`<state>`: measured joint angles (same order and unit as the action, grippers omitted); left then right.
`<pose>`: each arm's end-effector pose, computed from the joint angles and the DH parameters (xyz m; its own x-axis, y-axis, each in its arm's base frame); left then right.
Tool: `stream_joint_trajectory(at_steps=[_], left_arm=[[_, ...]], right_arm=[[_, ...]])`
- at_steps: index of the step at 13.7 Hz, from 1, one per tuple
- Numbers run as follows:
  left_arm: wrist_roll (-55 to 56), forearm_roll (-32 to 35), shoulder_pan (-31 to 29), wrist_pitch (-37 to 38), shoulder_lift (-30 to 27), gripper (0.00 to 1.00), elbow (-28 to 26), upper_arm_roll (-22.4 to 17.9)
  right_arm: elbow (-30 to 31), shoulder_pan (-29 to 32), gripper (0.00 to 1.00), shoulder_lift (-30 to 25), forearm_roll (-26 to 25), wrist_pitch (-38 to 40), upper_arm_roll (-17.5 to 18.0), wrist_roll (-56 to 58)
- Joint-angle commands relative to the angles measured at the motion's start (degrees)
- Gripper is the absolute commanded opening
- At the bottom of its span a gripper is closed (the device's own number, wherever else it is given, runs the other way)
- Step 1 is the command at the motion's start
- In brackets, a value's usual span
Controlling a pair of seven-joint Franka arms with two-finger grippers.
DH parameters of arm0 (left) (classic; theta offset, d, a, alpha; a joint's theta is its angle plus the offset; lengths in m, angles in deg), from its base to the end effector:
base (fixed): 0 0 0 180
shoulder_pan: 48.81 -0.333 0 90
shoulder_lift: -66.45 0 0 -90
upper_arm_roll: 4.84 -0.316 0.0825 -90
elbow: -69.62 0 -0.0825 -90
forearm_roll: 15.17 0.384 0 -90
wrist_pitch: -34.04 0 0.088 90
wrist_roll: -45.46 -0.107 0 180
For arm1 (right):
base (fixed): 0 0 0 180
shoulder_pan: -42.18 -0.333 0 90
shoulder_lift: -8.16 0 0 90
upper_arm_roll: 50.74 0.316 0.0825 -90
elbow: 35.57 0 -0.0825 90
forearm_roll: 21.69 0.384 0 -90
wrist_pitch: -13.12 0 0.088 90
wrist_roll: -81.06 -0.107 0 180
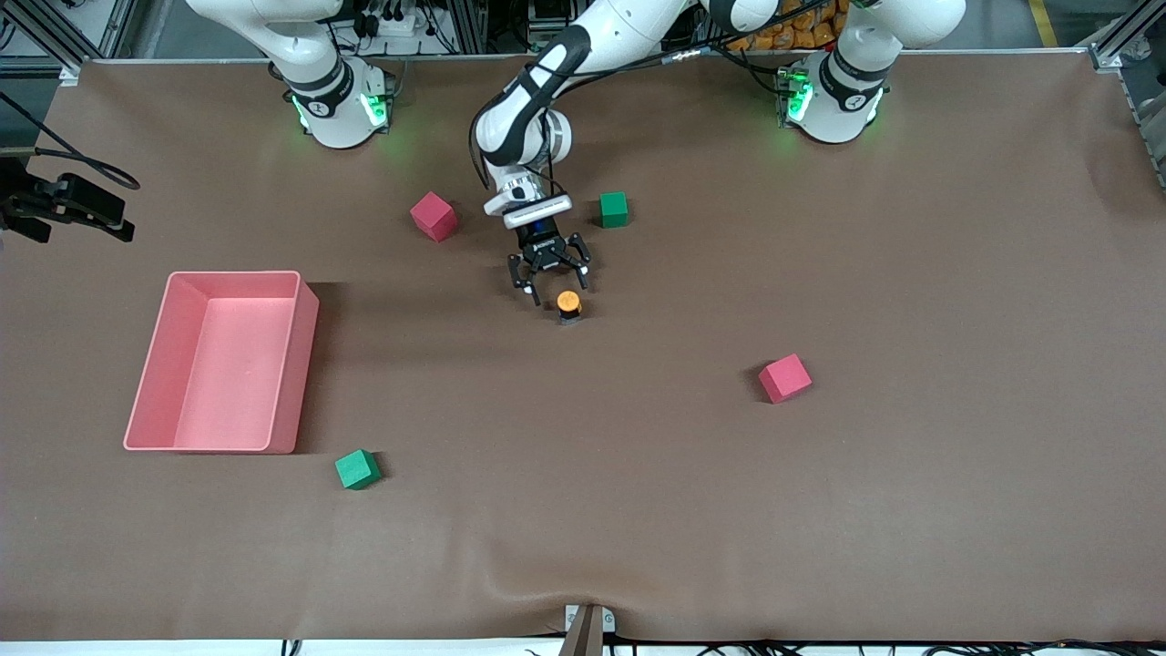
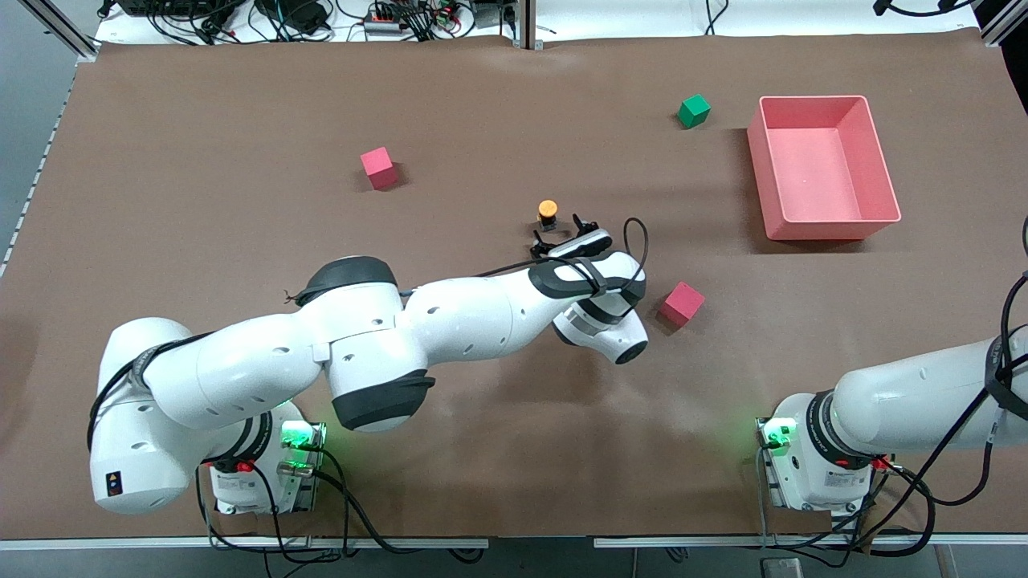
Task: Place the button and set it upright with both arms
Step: 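Open the left gripper and withdraw it from the upright button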
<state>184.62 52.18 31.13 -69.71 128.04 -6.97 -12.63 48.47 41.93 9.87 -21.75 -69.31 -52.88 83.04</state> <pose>0.2668 -0.6407 0.0893 0.2755 0.1658 0.9469 0.3739 -0.9259 0.0533 0.5501 -0.0179 0.6452 0.9983 0.0014 -0.0579 0.0015 -1.0000 0.0002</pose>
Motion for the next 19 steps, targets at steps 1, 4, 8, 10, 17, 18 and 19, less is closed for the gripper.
stream_joint_trajectory(at_steps=[1, 4, 8, 10, 17, 18, 19], left_arm=[[-9.5, -5.3, 0.0, 1.2, -4.6, 1.0, -0.5, 0.5], [-20.5, -10.2, -0.6, 1.2, -10.7, 1.0, -2.2, 0.5], [-29.4, -15.7, -3.4, 0.2, -21.6, 1.0, -7.4, 0.6], [-33.9, -18.6, -5.5, -0.9, -26.7, 1.0, -9.7, 0.7], [-57.0, -31.5, -15.9, -2.5, -40.0, 1.0, -10.5, 0.6], [-59.0, -33.2, -16.9, -2.4, -41.3, 1.0, -10.5, 0.6], [-61.7, -36.3, -19.4, -2.4, -42.9, 1.0, -10.5, 0.6]], right_arm=[[0.2, -0.2, 1.0, -0.6, 0.8, 0.1, -0.1, 0.0], [0.2, -0.3, 1.0, -0.6, 0.8, 0.1, -0.1, 0.0], [0.2, -0.3, 1.0, -0.6, 0.8, 0.1, -0.1, 0.0], [0.2, -0.4, 1.0, -0.6, 0.8, 0.1, -0.1, 0.0], [0.2, -0.5, 1.0, -0.6, 0.8, 0.0, -0.1, 0.0], [0.2, -0.6, 1.0, -0.6, 0.8, 0.1, -0.1, 0.0], [0.2, -0.7, 1.0, -0.6, 0.8, 0.1, -0.1, 0.0]])
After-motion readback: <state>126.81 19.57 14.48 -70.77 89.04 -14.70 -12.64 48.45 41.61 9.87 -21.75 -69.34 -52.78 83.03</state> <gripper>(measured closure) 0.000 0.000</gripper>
